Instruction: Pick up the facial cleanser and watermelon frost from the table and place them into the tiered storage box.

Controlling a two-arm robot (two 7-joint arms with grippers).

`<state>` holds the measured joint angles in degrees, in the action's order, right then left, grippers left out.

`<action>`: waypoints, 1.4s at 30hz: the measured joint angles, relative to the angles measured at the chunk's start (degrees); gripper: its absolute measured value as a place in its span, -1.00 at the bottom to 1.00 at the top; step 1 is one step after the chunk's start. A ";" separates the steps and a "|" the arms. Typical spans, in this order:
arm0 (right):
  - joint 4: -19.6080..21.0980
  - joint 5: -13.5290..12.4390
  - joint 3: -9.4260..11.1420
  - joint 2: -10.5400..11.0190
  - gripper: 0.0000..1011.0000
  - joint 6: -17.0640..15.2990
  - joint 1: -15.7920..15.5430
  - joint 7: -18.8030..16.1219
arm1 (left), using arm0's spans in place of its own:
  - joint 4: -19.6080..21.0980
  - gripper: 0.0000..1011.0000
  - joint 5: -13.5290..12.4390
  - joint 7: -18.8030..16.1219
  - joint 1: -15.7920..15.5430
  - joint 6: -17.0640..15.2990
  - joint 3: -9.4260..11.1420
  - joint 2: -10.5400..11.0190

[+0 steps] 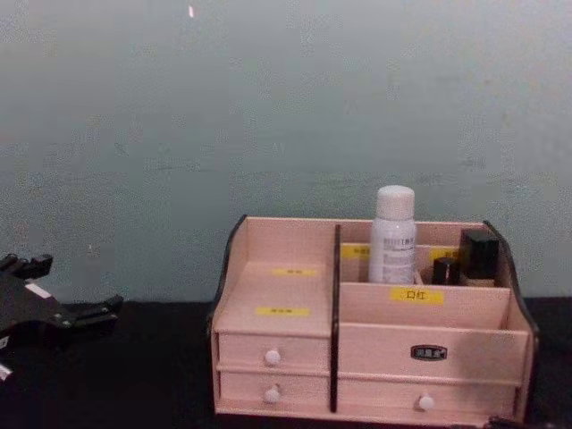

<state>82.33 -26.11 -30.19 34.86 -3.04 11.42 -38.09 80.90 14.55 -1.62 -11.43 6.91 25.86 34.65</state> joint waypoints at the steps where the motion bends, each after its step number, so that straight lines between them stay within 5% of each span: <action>1: 0.00 0.00 0.00 0.00 0.98 0.01 0.00 0.00 | 0.00 0.98 0.00 0.00 0.00 0.00 0.00 0.00; 14: 0.02 0.04 0.04 0.04 0.97 0.08 -0.05 0.00 | 0.00 0.98 0.00 0.00 0.00 0.00 0.00 0.00; 27: 0.08 0.06 0.05 0.05 0.43 0.14 -0.07 0.00 | 0.00 0.98 0.00 0.00 0.00 0.00 0.00 0.00; 42: 0.08 0.06 0.04 0.05 0.43 0.14 -0.07 0.00 | 0.00 0.98 0.00 0.00 0.00 0.00 0.00 0.00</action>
<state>82.40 -26.05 -30.15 34.91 -2.90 11.35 -38.09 80.90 14.55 -1.62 -11.43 6.91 25.86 34.65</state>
